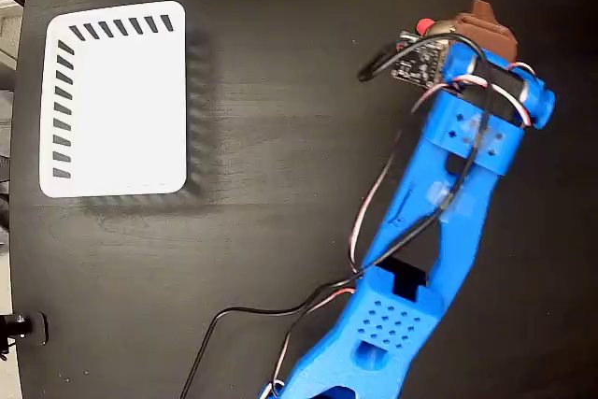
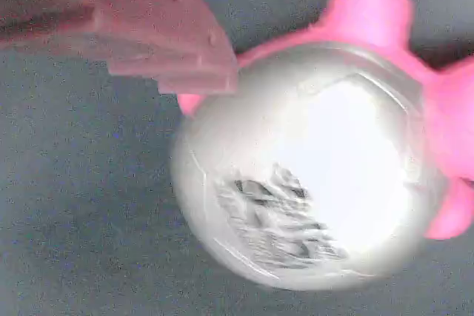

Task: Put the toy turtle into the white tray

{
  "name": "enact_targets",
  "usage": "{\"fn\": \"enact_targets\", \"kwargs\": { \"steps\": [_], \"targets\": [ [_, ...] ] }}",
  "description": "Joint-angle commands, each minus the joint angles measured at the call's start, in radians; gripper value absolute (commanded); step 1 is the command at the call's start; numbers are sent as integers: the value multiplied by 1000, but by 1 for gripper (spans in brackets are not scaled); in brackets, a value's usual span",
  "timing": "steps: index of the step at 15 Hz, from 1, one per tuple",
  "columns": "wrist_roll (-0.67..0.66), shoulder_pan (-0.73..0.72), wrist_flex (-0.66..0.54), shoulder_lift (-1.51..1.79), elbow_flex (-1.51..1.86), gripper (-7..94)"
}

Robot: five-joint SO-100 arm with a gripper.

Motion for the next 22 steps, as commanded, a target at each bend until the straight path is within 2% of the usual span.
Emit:
{"fn": "enact_targets", "kwargs": {
  "steps": [1, 5, 13, 18, 22],
  "targets": [
    [8, 12, -11, 34, -20, 52],
    [-35, 20, -31, -2, -20, 52],
    [-83, 8, 44, -48, -87, 52],
    [-75, 2, 32, -87, -169, 52],
    [-146, -9, 153, -186, -342, 41]
  ]
}}
